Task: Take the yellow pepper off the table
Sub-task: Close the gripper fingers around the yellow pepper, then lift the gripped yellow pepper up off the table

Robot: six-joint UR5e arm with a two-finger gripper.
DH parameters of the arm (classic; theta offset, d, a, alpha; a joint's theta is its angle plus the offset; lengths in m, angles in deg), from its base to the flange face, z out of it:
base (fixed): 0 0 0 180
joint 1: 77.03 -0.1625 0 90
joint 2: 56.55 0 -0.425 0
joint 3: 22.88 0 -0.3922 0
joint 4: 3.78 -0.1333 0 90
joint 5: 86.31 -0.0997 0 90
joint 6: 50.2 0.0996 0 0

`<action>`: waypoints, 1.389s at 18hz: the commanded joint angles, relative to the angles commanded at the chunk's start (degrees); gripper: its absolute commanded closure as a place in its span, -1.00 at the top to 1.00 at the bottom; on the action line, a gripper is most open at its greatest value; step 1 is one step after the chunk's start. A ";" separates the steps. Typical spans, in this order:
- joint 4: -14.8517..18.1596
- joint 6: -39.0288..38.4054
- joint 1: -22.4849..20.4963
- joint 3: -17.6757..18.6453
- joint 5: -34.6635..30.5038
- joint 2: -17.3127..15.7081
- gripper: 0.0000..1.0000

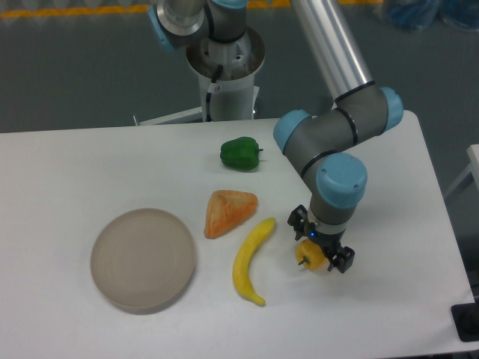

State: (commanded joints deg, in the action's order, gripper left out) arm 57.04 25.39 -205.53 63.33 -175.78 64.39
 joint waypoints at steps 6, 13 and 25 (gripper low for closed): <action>-0.26 0.00 0.09 0.18 0.09 0.09 1.00; -2.99 1.23 0.00 1.24 0.00 -0.09 -0.07; 7.44 1.32 -3.60 -3.32 -2.46 -5.98 -0.39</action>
State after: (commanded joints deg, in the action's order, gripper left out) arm 64.48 26.71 -209.13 60.01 -178.24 58.41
